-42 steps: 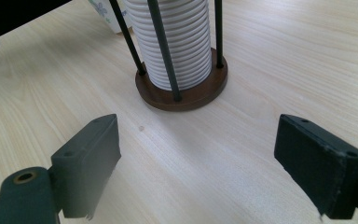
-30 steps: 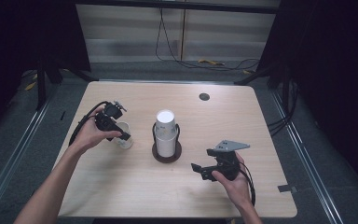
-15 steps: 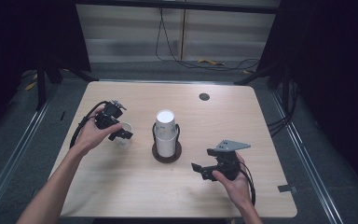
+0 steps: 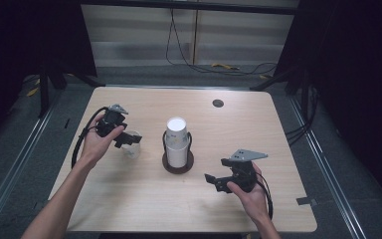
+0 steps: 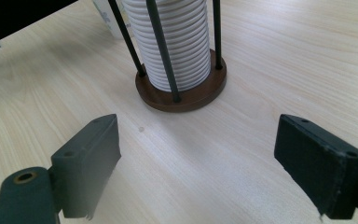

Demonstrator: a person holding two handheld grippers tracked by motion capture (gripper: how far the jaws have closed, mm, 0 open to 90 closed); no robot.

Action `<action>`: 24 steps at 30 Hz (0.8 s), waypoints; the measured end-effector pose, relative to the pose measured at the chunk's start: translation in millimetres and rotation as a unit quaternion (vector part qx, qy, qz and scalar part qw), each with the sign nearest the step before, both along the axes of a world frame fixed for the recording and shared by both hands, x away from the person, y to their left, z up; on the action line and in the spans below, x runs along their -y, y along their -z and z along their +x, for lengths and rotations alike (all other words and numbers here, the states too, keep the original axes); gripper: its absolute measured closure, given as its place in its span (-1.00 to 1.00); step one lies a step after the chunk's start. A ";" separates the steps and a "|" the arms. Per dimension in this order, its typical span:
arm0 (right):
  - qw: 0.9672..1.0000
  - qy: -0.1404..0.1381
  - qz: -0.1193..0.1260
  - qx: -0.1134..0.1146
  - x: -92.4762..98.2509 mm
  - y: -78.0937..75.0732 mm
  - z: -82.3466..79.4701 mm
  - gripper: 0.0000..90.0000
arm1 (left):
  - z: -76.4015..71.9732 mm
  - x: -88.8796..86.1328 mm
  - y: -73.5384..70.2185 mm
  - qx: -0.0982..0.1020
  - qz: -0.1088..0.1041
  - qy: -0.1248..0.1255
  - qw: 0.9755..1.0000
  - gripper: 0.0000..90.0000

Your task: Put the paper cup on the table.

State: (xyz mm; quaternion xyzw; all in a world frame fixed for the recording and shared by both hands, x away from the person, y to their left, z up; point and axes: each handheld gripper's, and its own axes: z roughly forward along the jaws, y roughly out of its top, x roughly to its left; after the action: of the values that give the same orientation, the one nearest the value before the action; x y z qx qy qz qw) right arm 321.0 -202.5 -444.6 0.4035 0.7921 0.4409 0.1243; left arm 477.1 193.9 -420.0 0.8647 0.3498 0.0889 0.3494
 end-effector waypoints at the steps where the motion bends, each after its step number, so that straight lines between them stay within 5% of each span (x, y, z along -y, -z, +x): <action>1: 1.000 -0.001 -0.001 0.000 0.3 -0.1 0.0 -0.69 | -1.0 -0.4 -0.1 0.003 -0.006 -0.001 1.000 -0.63; 11: 1.000 0.001 0.000 0.000 0.7 0.1 -0.3 -0.69 | -12.7 -4.5 4.7 0.016 -0.049 0.004 0.999 -0.62; 15: 1.000 0.002 -0.002 0.001 1.0 0.6 -0.2 -0.69 | -15.3 -6.2 5.6 0.021 -0.049 0.006 0.999 -0.63; 24: 1.000 0.002 -0.002 0.000 1.0 0.2 -0.3 -0.69 | -30.8 -7.7 3.1 0.066 -0.075 0.009 0.995 -0.63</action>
State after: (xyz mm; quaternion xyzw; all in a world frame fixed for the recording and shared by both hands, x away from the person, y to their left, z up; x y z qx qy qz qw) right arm 320.8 -203.4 -444.7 0.4046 0.7921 0.4391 0.1262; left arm 446.3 201.6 -423.2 0.8312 0.3242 0.1165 0.4363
